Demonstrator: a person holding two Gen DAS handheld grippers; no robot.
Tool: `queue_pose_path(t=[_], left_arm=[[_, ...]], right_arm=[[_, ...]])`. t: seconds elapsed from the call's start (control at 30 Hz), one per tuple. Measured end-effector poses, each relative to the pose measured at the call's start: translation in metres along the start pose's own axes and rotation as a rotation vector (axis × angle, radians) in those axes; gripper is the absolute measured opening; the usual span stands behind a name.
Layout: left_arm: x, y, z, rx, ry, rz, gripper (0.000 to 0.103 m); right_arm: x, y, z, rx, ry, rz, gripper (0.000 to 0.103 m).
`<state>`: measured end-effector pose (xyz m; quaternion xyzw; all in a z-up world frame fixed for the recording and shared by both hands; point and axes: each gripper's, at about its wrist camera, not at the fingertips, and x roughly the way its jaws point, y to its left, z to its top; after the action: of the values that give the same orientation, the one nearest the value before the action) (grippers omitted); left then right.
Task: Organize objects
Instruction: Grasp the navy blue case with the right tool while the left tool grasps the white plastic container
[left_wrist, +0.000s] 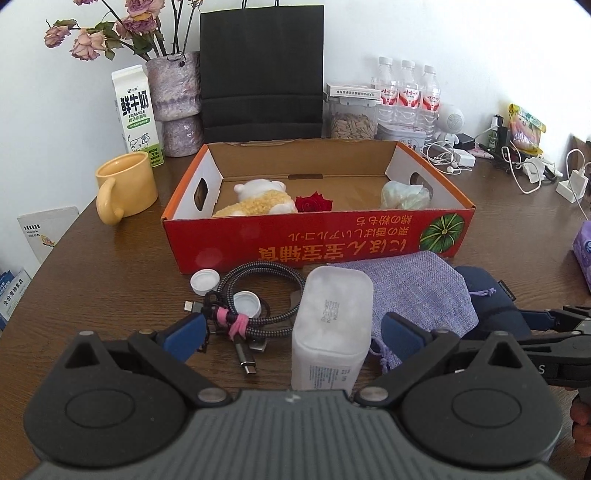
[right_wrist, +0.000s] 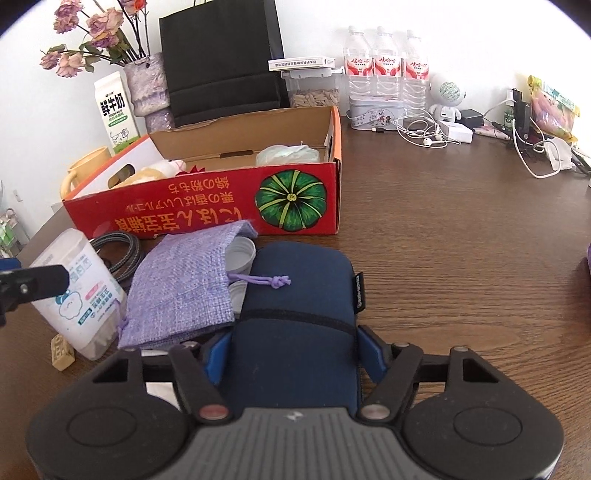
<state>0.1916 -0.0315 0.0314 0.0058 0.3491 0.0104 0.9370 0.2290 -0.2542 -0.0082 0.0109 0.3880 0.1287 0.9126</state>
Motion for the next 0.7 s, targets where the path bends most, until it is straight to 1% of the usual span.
queue_pose_path(t=[0.2, 0.37, 0.4, 0.47, 0.53, 0.57, 0.63, 0.67, 0.7], left_arm=[[0.013, -0.006, -0.004, 0.011, 0.025, 0.012, 0.103], [0.016, -0.009, -0.007, 0.028, 0.026, 0.015, 0.103], [0.017, -0.009, -0.008, 0.031, 0.025, 0.012, 0.102], [0.018, -0.01, -0.008, 0.033, 0.025, 0.006, 0.099], [0.02, -0.011, -0.009, 0.035, 0.027, -0.001, 0.091], [0.021, -0.011, -0.01, 0.036, 0.03, -0.005, 0.09], [0.024, -0.012, -0.011, 0.034, 0.037, -0.014, 0.081], [0.025, -0.011, -0.012, 0.032, 0.04, -0.024, 0.078], [0.026, -0.011, -0.014, 0.03, 0.044, -0.033, 0.073]], right_arm=[[-0.007, -0.004, -0.005, -0.012, -0.024, 0.018, 0.064], [-0.012, -0.009, -0.011, -0.017, -0.039, 0.021, 0.063], [-0.013, -0.01, -0.011, -0.016, -0.042, 0.022, 0.063], [-0.014, -0.013, -0.012, -0.013, -0.048, 0.017, 0.063], [-0.015, -0.017, -0.014, -0.008, -0.056, 0.014, 0.063], [-0.016, -0.018, -0.014, -0.006, -0.059, 0.013, 0.063], [-0.017, -0.021, -0.015, -0.001, -0.068, 0.011, 0.063], [-0.017, -0.022, -0.015, -0.002, -0.074, 0.01, 0.063], [-0.018, -0.022, -0.016, -0.005, -0.079, 0.008, 0.063]])
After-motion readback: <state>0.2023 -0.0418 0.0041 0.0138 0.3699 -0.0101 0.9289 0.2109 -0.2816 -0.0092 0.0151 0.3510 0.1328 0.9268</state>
